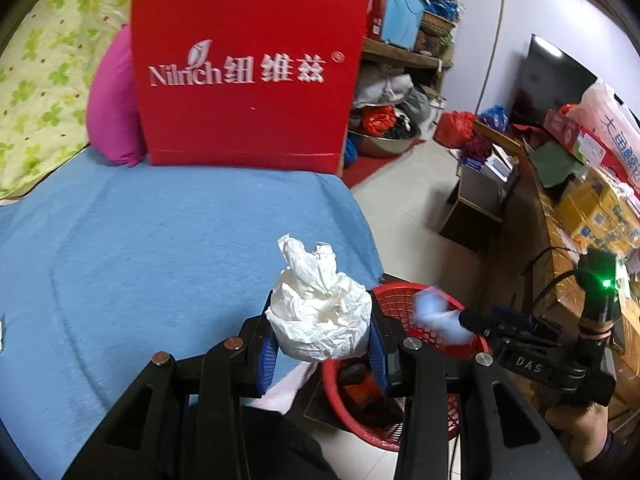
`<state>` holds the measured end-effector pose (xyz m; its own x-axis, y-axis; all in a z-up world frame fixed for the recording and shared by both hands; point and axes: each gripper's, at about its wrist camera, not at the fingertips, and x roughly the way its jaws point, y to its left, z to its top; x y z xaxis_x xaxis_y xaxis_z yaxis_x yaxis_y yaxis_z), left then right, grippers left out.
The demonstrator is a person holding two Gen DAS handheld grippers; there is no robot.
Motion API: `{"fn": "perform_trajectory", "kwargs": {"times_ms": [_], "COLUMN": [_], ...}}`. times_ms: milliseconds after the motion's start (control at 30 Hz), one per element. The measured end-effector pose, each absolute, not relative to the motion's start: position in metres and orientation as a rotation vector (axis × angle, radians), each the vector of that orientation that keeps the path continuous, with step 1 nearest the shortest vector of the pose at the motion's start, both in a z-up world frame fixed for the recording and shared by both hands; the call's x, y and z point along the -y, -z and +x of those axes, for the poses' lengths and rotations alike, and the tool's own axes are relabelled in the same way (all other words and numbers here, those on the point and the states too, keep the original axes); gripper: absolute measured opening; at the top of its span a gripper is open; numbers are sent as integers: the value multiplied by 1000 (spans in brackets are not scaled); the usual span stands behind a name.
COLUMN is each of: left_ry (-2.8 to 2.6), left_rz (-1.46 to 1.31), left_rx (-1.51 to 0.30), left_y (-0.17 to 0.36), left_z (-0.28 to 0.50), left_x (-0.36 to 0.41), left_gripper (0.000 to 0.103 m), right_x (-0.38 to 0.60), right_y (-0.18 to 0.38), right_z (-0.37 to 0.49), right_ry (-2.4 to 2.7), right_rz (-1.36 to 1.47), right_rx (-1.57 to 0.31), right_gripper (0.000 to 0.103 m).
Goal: Collect trash
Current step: 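Open the left tool to drop the tissue ball while the right tool drops the blue tissue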
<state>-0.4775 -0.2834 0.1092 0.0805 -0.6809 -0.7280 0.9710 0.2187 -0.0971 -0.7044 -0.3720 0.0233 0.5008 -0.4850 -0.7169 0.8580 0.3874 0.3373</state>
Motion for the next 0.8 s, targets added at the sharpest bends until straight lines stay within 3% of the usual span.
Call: {"fn": "perform_trajectory", "kwargs": {"times_ms": [467, 567, 600, 633, 800], "left_ry": [1436, 1452, 1448, 1441, 1405], "left_rz": [607, 638, 650, 658, 599], "left_rx": [-804, -825, -830, -828, -814], "left_y": [-86, -82, -81, -81, -96], "left_z": [-531, -541, -543, -545, -526], "left_x": [320, 330, 332, 334, 323], "left_gripper": [41, 53, 69, 78, 78], "right_x": [365, 360, 360, 359, 355], "right_y": [-83, -93, -96, -99, -107], "right_z": [-737, -743, -744, -744, -741], "right_ry": [962, 965, 963, 962, 952], "right_rz": [697, 692, 691, 688, 679], "right_rx": [-367, -329, -320, -315, -298], "right_gripper": [76, 76, 76, 76, 76]}}
